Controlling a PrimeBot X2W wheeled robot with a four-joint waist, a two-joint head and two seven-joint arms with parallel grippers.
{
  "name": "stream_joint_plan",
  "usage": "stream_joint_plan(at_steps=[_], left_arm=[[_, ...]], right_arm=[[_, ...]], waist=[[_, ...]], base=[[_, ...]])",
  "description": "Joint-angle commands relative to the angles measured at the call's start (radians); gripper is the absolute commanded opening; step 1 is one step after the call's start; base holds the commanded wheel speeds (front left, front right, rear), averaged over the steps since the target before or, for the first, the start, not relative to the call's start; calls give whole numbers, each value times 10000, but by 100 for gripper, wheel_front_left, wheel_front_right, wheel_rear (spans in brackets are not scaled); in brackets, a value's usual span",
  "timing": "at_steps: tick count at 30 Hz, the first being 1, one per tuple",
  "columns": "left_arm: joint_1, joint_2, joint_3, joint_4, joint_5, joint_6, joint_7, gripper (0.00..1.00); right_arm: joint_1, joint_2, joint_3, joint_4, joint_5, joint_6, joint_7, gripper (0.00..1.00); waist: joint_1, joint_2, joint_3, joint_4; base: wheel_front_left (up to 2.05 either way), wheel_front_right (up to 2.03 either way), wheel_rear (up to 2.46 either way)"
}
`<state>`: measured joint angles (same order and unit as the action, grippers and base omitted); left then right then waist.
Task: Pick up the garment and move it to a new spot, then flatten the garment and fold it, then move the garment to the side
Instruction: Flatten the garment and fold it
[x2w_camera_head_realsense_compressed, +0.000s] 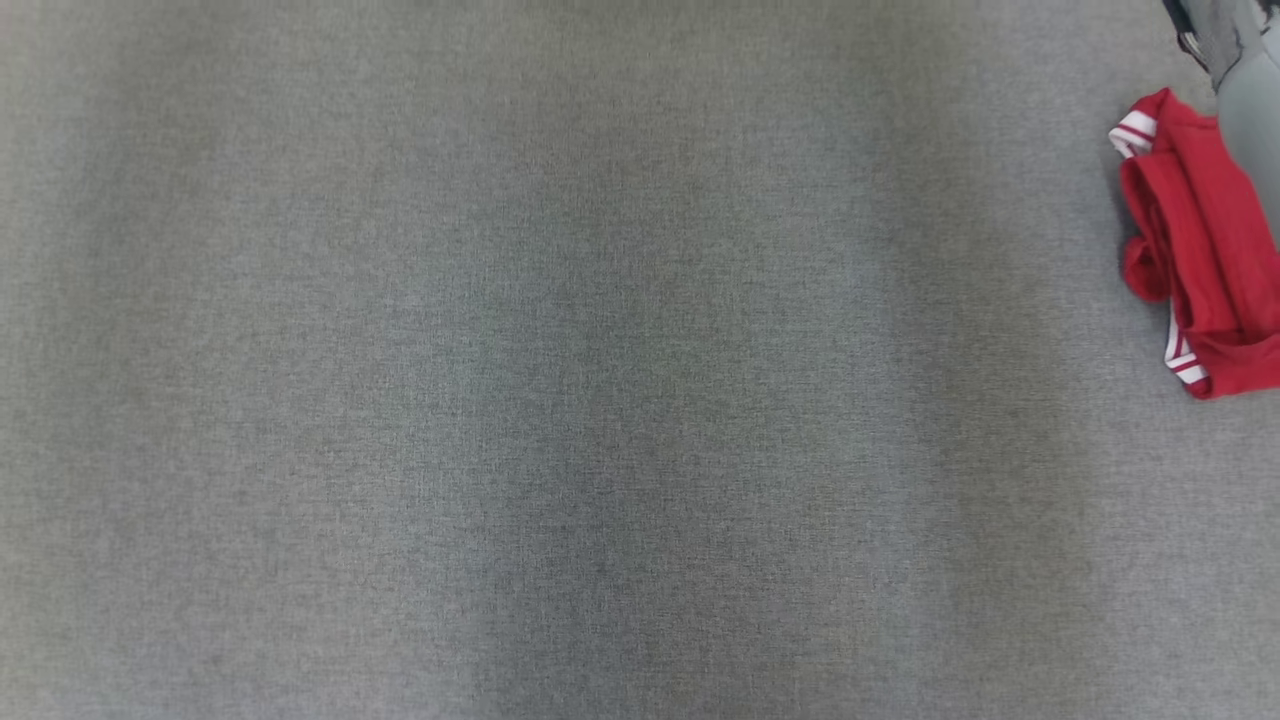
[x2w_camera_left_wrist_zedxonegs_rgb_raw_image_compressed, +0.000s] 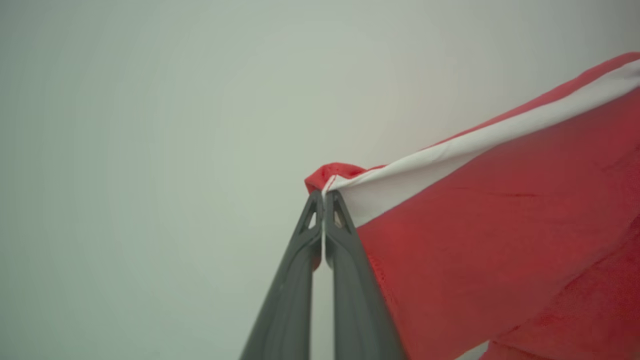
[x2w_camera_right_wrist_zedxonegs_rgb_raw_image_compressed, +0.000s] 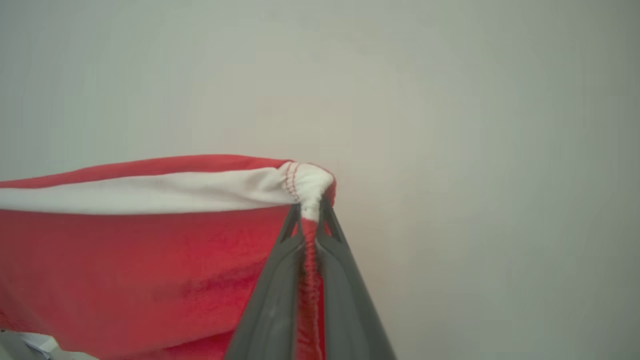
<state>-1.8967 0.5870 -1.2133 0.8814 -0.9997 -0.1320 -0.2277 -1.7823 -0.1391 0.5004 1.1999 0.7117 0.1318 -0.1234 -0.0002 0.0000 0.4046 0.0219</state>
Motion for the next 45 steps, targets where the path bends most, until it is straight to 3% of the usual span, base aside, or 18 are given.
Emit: stream_joint_plan(at_steps=[1,10,14,17,22,27,28,32,36,45], left_arm=[[-124,-2,-24,44,-105,32,-38,0],[843,-88,-369,-120,-325,31,-311,0],[1663,100,-316,-514,-135,31,-380,0],[2678,387,269,-1216,125,84,-375,0],[5352,809,1584,-3139,510,721,-375,0],[8445,1145,2942,-5285,539,1696,-375,0],[9699,1233,3399,-6069,586,2102,-377,0],[11928,1182,4107,-7364,777,2698,-378,0],[13773,993,4534,-8148,1158,3051,-378,0],[16521,509,5126,-8450,1937,3136,-379,0]], right_arm=[[-34,2,38,24,70,-28,-20,0],[873,-136,663,-217,252,-28,-102,0],[1947,-266,1217,-944,596,-28,-183,0],[3057,-561,1768,-1828,1010,-28,-259,0],[5262,-1467,2453,-3586,2102,-28,-489,0],[7496,-2369,2768,-5322,3101,-28,-623,0],[8388,-2646,2801,-5907,3395,-28,-699,0],[10104,-3124,2888,-6914,3662,-28,-864,0],[11780,-3338,2951,-7721,3808,-28,-968,0],[14525,-3726,2917,-8834,3353,-28,-1087,0]], waist=[[2,0,-52,-38],[2,0,-328,-40],[2,0,-698,-122],[2,0,-1082,-184],[2,0,-1874,-43],[2,0,-2353,59],[2,0,-2515,124],[2,0,-2769,237],[2,0,-2959,324],[2,0,-3263,447]], base=[[0,0,0],[0,0,0],[0,0,0],[0,0,0],[0,0,0],[0,0,0],[0,0,0],[0,0,0],[0,0,0],[0,0,0]])
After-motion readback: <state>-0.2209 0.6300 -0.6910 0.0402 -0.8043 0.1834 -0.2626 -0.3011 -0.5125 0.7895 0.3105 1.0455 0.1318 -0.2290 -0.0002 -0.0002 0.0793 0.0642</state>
